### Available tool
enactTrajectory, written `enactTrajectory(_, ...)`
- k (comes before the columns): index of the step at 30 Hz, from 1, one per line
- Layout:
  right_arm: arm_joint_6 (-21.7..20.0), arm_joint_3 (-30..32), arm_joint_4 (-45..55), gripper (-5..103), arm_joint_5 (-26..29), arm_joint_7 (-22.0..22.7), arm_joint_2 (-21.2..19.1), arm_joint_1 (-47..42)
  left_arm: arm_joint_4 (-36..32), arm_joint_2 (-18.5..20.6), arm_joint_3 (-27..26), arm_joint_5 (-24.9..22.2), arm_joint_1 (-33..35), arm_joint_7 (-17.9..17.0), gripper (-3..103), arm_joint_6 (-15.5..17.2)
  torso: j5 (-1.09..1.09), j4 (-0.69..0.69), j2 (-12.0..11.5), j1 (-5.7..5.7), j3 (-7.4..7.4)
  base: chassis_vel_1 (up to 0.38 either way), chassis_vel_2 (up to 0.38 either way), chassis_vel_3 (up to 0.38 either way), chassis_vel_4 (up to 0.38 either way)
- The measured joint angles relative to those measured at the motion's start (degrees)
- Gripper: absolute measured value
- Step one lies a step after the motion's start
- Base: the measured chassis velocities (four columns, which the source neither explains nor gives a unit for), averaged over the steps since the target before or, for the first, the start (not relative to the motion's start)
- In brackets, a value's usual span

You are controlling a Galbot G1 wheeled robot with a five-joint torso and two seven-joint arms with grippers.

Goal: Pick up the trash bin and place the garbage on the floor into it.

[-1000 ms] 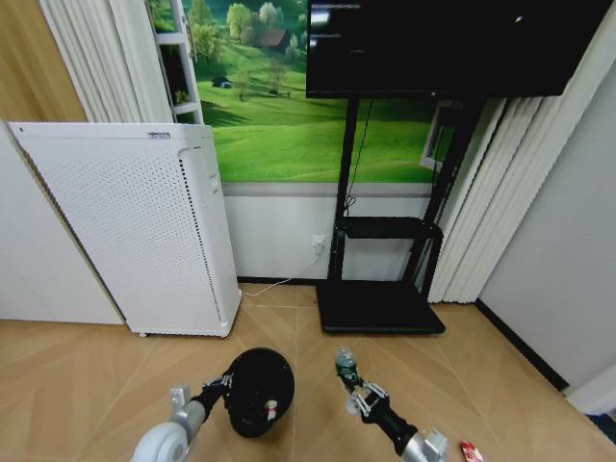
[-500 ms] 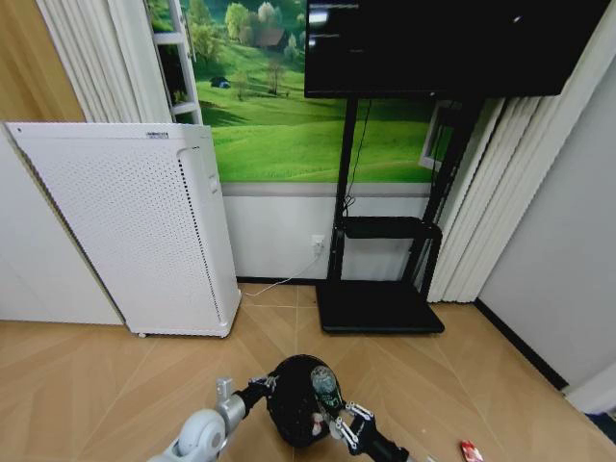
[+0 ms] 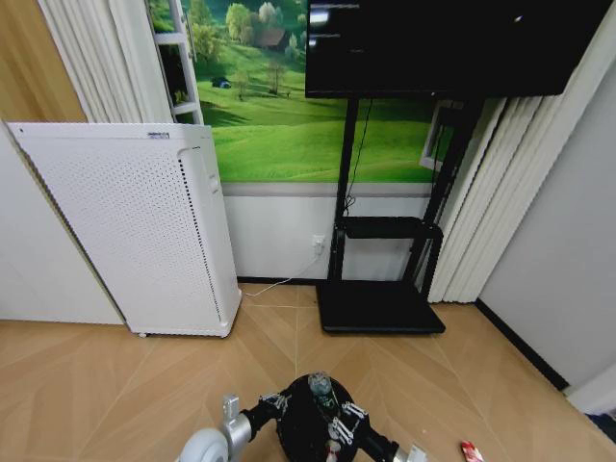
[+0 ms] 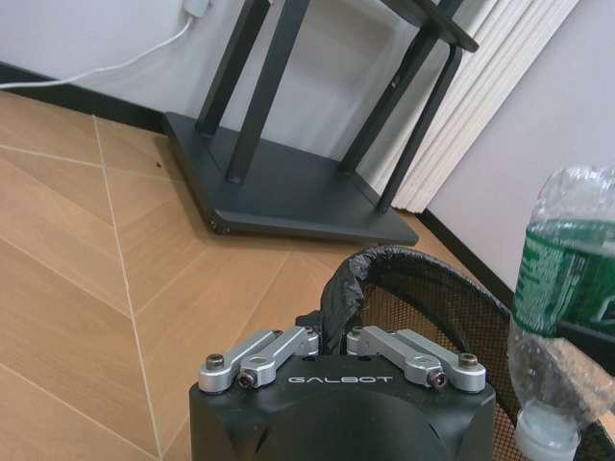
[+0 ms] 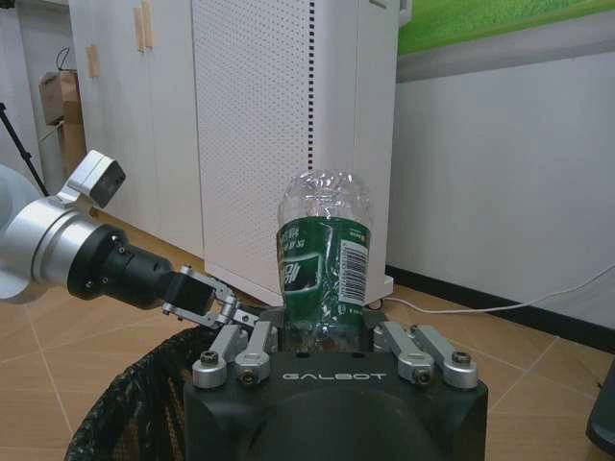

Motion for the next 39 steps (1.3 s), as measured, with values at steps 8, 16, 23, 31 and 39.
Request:
enactTrajectory(8,-0.2,-0.3,0.3,66,0.0,1.2,0.9,-0.6,-1.4,-0.4,-1.8,0.4,1.5,-0.1,7,-0.3,0.00,0.00,0.0,0.00,0.00,0.000,0.000,0.000,0.000)
enactTrajectory(16,-0.2,0.3,1.1,93,0.4,2.4,1.5,-1.0,-1.9,-0.8,-2.8,0.9,2.6,-0.1,7,-0.5,0.00,-0.01,0.0,0.00,0.00,0.000,0.000,0.000,0.000)
enactTrajectory(23,-7.2,5.7,1.9,100,9.2,16.2,4.5,0.6,-6.2,-4.0,-15.2,1.9,9.1,-5.1,7,-1.5,0.01,0.02,0.0,0.00,0.00,0.000,0.000,0.000,0.000)
enactTrajectory(31,-9.8,8.3,0.1,100,10.9,19.9,7.6,0.3,-6.9,-5.0,-30.0,-1.3,12.7,-11.0,7,-1.4,-0.01,0.01,0.0,0.00,0.00,-0.038,-0.038,0.031,0.037)
enactTrajectory(39,-10.7,9.6,-4.5,100,8.0,22.9,9.0,0.9,-6.3,-5.4,-35.2,-3.7,12.6,-11.9,7,-1.4,0.00,0.00,0.0,0.00,0.00,-0.132,-0.171,0.140,0.187)
